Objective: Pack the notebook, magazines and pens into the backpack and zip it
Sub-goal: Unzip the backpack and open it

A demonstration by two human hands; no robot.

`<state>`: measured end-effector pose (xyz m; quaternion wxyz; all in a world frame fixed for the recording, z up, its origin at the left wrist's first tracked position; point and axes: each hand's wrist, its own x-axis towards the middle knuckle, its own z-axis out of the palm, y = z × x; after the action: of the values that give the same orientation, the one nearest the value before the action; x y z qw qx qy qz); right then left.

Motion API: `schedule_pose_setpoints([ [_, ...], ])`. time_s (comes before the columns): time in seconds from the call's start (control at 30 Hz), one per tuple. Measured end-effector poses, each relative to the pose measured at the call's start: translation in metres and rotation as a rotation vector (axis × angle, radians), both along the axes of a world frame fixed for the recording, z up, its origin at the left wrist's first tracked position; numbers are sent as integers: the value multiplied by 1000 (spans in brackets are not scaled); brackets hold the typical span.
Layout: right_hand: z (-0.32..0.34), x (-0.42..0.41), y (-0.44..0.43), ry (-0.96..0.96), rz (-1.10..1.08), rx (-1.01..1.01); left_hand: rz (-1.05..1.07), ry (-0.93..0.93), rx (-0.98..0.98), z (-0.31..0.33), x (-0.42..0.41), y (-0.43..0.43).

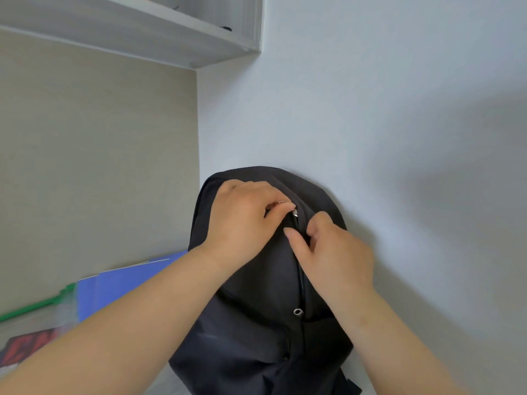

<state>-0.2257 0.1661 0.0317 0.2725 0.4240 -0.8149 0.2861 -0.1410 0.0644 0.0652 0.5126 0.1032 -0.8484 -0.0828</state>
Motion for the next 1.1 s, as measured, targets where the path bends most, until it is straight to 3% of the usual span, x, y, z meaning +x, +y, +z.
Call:
schedule_pose_setpoints([
  [0.17, 13, 5, -14, 91, -33, 184, 16, 39, 79, 9, 12, -21],
  [0.27, 13, 4, -9, 86, -55, 191, 106, 103, 292, 22, 19, -48],
  [0.4, 2, -4, 3, 46, -162, 274, 167, 52, 466, 22, 33, -91],
  [0.5, 5, 5, -2, 9, -109, 101, 57, 43, 555, 16, 34, -98],
  [0.6, 25, 19, -30, 132, -14, -82, -27, 34, 489, 17, 29, -88],
  [0.77, 55, 24, -76, 316, -68, 217, -69, 48, 326, 20, 29, -87],
  [0.97, 51, 12, -69, 354, 10, 164, 63, 59, 649, 2, 41, -143],
  [1.1, 46, 10, -64, 342, -18, 213, 1, 92, 801, -26, 39, -156],
])
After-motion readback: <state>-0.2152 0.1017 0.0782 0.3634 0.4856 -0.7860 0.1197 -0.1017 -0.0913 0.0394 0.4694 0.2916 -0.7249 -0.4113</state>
